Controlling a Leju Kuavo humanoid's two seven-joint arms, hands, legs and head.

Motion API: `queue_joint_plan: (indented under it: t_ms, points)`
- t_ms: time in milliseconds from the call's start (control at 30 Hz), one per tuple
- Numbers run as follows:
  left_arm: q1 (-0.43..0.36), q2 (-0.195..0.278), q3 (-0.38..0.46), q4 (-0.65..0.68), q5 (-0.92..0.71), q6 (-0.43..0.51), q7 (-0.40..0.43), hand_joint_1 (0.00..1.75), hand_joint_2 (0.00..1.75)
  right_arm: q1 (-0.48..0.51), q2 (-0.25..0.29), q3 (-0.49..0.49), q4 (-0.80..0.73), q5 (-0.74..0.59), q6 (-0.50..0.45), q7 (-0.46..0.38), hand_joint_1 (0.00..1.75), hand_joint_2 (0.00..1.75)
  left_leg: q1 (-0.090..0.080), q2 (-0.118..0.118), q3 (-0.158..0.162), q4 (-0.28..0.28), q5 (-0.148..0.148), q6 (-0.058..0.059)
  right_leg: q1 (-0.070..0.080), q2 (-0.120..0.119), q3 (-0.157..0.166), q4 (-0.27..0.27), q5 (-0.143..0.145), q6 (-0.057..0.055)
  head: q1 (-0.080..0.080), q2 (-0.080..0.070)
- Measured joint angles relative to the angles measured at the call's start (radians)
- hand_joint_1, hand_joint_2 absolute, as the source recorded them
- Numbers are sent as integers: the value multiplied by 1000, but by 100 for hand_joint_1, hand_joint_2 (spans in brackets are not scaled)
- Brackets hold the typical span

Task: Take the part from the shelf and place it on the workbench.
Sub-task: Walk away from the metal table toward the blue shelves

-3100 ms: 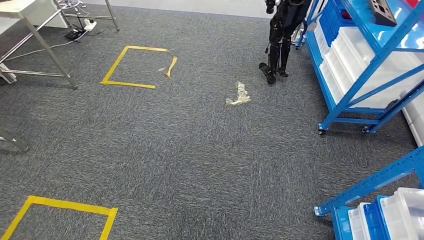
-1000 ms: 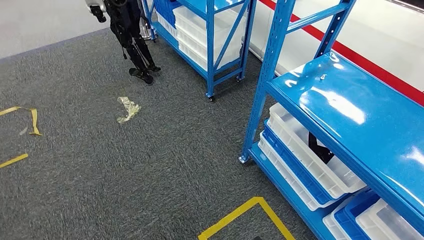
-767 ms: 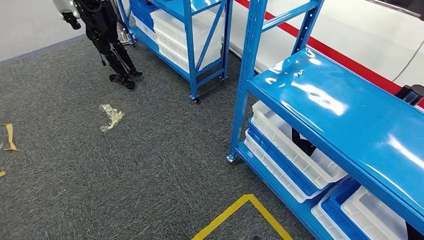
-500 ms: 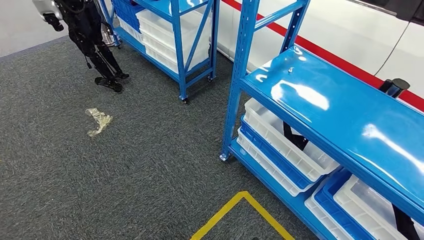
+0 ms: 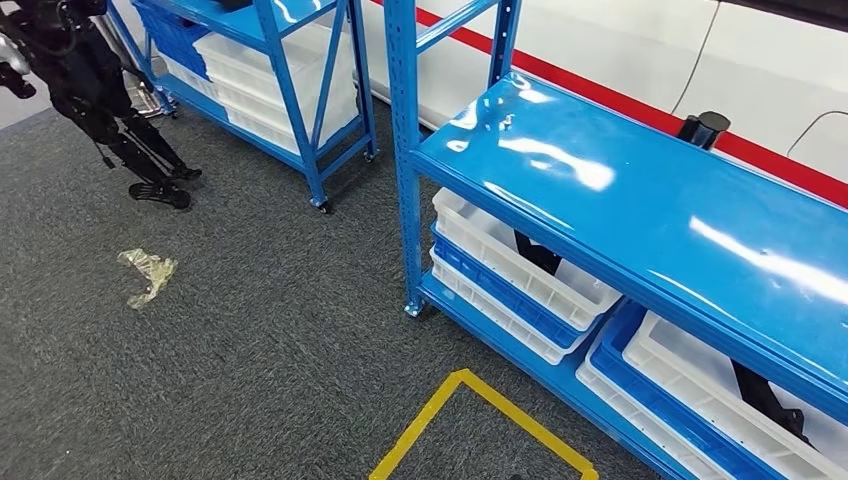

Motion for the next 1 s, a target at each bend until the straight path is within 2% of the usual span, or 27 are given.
queue_joint_plan:
  t_ms: [33, 67, 100, 133, 167, 200, 233, 267, 300, 333, 367, 400, 467, 500, 567, 600, 667, 700, 733, 767, 833, 867, 900, 967, 1000]
  points:
    - [-2, 0, 0, 0, -1, -1, 0, 0, 0, 0, 0, -2, 0, 0, 0, 0, 0, 0, 2, -25, -13, 31, -21, -5, -5, 11, 4, -2, 1, -8, -2, 0]
    - [-4, 0, 0, 0, -1, -2, 1, 0, 0, 0, 0, -3, 0, 0, 0, 0, 0, 0, 4, -54, -39, 84, -50, -8, -8, 21, 5, -3, 2, -14, -4, 0]
    - [-5, 0, 0, 0, -2, -2, 1, 0, 0, -1, 0, -3, 0, 0, -1, -1, 0, 0, 5, -72, -72, 150, -82, -9, -6, 32, 5, -3, 1, -19, -5, 0]
    - [-6, 0, 0, 0, -2, -3, 2, 0, 0, -1, 1, -4, 0, 0, -1, -1, 0, 0, 5, -79, -107, 213, -106, -9, -4, 45, 5, -3, 1, -22, -5, 0]
    - [-7, 0, 0, 0, -2, -3, 2, 0, 0, 0, 1, -5, 0, 0, -1, -1, 0, 0, 5, -82, -133, 256, -115, -8, -1, 58, 5, -3, 1, -24, -5, 0]
    - [-7, 0, 0, 0, -2, -4, 2, 0, 0, 2, 1, -7, 0, 0, -1, -2, 0, 0, 5, -84, -142, 262, -102, -7, 0, 72, 6, -3, 1, -25, -5, 0]
    - [-8, 0, 0, 0, -2, -4, 2, 0, 0, 3, 1, -9, 0, -1, -1, -2, 0, 0, 5, -87, -131, 230, -71, -5, 1, 87, 8, -2, 1, -25, -5, 0]
    - [-8, 0, 0, 0, -2, -4, 2, 0, 0, 4, 0, -10, 0, -1, -1, -2, 0, 0, 6, -99, -106, 167, -29, -2, 1, 102, 10, -2, 1, -24, -5, 0]
    - [-10, 0, 0, 0, -2, -5, 2, 0, 0, 3, 1, -11, 0, -1, -1, -2, 0, 0, 9, -128, -76, 98, 5, 1, 2, 116, 10, -1, 1, -23, -5, 0]
    - [-11, 0, 0, 0, -3, -6, 2, 0, 0, 3, 1, -11, -1, -2, -1, -2, 0, 0, 11, -151, -53, 44, 27, 3, 4, 128, 8, 1, 2, -21, -5, 0]
    - [-12, 0, 0, 0, -3, -7, 3, 0, 0, 3, 1, -11, -1, -2, -1, -2, 0, 0, 10, -168, -39, 10, 37, 5, 5, 138, 5, 2, 2, -17, -4, 0]
    - [-13, 0, 0, 0, -3, -8, 4, 0, 0, 3, 2, -12, -1, -2, -1, -3, 0, 0, 9, -175, -35, -1, 35, 8, 5, 147, 1, 1, 3, -11, -4, 0]
    - [-13, -2, -1, 0, -4, -8, 5, 0, 0, 7, 0, -12, -1, -2, -1, -3, 0, 0, 7, -150, -28, -8, 40, 20, 4, 163, -8, 0, 6, 3, -4, 0]
    - [-13, -4, -2, 0, -4, -8, 5, 0, 0, 9, 0, -13, -1, -2, -2, -3, 0, 0, 8, -139, -22, -13, 43, 27, 6, 152, -14, 6, 3, 8, -4, 0]
    - [-10, -6, -2, 0, -4, -7, 5, 0, 0, 9, 0, -15, -1, 0, -3, -4, 0, 0, 12, -109, -14, -24, 48, 37, 11, 99, -48, 71, -30, 10, 2, 0]
    - [-8, -6, -2, 1, -3, -6, 5, 0, 0, 8, 1, -16, -1, 2, -4, -5, 0, 0, 10, -93, -13, -25, 48, 40, 11, 69, -80, 134, -59, 9, 6, 0]
    - [-5, -6, -2, 3, -1, -6, 5, 0, 0, 9, 0, -18, -1, 4, -5, -6, 0, 0, 9, -64, -14, -25, 45, 42, 5, 44, -141, 252, -101, 14, 9, 0]
    - [-4, -6, -2, 4, -1, -6, 5, 0, 0, 11, 0, -19, -1, 5, -5, -6, 0, 0, 9, -50, -13, -25, 43, 41, 1, 38, -149, 268, -102, 22, 9, 0]
    - [-3, -6, -2, 5, 0, -6, 5, 0, 0, 13, -1, -19, -1, 6, -5, -7, 0, 0, 9, -39, -11, -25, 41, 39, -3, 32, -132, 235, -85, 32, 9, 0]
    - [-2, -6, -2, 6, 0, -7, 4, 0, 0, 14, -2, -20, -1, 7, -6, -8, 0, 0, 10, -27, -8, -25, 38, 35, -7, 18, -96, 169, -59, 43, 9, 0]
    - [-1, -5, -2, 8, 0, -6, 3, 0, 0, 13, -2, -20, -2, 9, -6, -12, 0, 0, 7, -9, 0, -24, 30, 23, -8, -36, -25, 39, -13, 52, 10, 0]
    - [0, -5, -2, 10, 0, -6, 2, 0, 0, 11, -2, -20, -2, 10, -6, -14, 0, 0, 3, -1, 4, -24, 25, 17, -6, -56, -6, 8, -2, 47, 10, 0]
    - [1, -5, -2, 11, 0, -6, 2, 0, 0, 10, -1, -22, -2, 12, -6, -16, 0, 0, 0, 7, 10, -25, 21, 11, -3, -65, -1, 0, 1, 39, 10, 0]
    - [2, -5, -3, 12, 1, -5, 0, 0, 0, 8, -2, -26, -2, 14, -7, -19, 0, 0, -2, 26, 21, -31, 15, 2, -1, -44, 0, 1, 2, 24, 8, 0]
    - [2, -5, -3, 12, 1, -5, -1, 0, 0, 9, -2, -29, -2, 16, -7, -19, 0, 0, 0, 26, 25, -30, 9, -5, -6, -31, 0, -1, 2, 18, 8, 0]
